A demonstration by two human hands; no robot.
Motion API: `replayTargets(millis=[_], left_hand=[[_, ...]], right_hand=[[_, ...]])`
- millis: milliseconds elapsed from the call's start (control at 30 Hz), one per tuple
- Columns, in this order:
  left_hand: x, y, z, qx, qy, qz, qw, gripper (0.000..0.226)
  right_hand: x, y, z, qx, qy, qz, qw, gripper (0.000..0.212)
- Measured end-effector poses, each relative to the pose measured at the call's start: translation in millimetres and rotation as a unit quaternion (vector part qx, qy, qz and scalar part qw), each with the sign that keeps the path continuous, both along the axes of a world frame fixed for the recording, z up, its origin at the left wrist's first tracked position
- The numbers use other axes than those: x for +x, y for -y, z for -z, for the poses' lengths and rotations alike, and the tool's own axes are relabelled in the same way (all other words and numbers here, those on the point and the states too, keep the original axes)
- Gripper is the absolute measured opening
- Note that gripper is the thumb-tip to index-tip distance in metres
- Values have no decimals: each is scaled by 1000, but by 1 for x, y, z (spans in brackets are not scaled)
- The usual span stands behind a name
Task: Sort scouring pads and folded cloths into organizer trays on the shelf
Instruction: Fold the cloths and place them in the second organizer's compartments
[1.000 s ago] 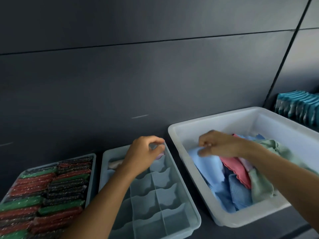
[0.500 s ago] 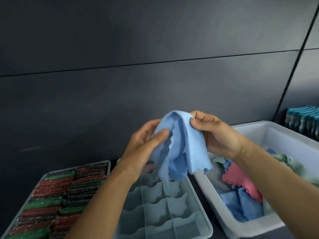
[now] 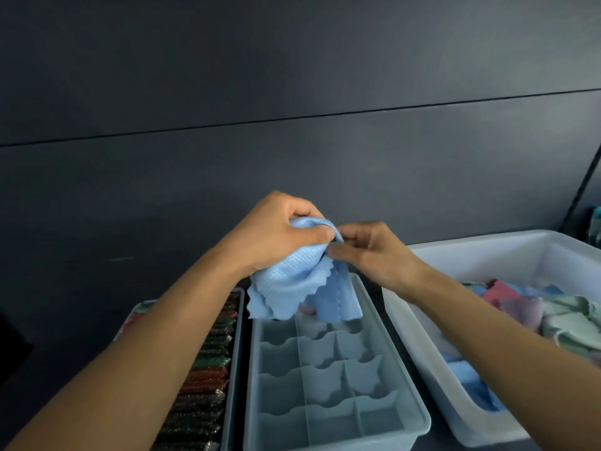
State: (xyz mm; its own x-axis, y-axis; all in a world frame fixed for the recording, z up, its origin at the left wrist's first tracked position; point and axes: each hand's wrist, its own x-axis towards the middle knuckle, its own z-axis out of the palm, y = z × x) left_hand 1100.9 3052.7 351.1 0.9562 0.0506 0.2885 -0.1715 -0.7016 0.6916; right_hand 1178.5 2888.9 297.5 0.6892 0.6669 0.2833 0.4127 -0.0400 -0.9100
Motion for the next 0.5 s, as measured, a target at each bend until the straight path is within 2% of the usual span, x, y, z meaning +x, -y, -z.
replayTargets(millis=[67,267,367,500], left_hand=[[-6,-10,-2,1,0,5,1000,6],[-25,-34,0,-15,-6,-15,1000,6],[-34,-53,8,-27,3,-25,999,9],[-39,-67,22,-59,-7,-42,997,22]], right_hand=[[1,-1,1,-7,-12,24,1000,23],[8,9,9,-148,37,26,988,19],[14,28,3,-77,-14,43,996,16],[21,47,-14,41,-136,24,990,16]])
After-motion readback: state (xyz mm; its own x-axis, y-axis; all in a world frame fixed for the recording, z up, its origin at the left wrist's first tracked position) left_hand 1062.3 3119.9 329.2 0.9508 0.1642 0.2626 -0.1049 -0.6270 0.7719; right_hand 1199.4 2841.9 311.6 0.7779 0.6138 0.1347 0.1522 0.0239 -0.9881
